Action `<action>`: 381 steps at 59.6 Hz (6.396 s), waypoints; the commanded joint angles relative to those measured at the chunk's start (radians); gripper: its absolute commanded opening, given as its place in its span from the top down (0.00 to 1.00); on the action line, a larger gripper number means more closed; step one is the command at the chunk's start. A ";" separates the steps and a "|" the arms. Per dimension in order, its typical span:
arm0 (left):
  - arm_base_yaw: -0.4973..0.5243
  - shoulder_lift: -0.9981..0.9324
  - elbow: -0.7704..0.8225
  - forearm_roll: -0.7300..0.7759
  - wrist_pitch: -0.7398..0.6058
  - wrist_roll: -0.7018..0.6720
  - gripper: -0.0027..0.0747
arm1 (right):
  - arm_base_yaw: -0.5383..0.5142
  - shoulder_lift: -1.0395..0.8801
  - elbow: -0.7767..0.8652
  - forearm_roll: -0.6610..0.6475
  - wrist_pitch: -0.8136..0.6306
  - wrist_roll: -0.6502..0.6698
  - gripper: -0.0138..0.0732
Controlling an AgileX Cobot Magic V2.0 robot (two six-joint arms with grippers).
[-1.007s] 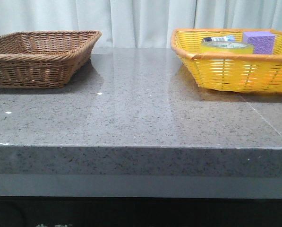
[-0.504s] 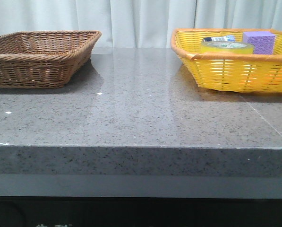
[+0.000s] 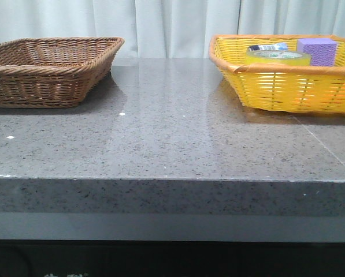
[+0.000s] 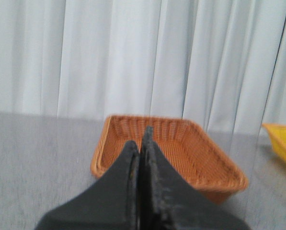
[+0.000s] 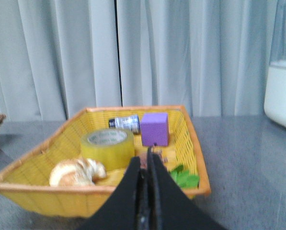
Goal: Transfer tape with both arms
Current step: 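Move the right gripper over the yellow basket toward the yellow tape roll, then grasp the yellow tape roll by its rim with the right gripper, then lift the tape out and lower it onto the table between baskets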
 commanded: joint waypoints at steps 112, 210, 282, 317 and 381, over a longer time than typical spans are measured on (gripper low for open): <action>-0.195 0.684 -0.630 -0.018 0.460 0.073 0.34 | -0.006 0.876 -0.736 0.041 0.586 -0.002 0.22; -0.485 0.684 -0.640 -0.018 0.460 0.073 0.34 | 0.011 2.114 -1.965 0.112 0.973 0.104 0.26; -0.485 0.684 -0.640 -0.018 0.460 0.073 0.34 | 0.060 1.954 -2.091 0.146 1.119 0.023 0.78; -0.485 0.684 -0.640 -0.018 0.460 0.073 0.34 | 0.411 1.873 -2.039 0.149 1.074 -0.321 0.78; -0.485 0.684 -0.640 -0.018 0.460 0.073 0.34 | 0.541 2.159 -2.032 0.082 1.120 -0.615 0.68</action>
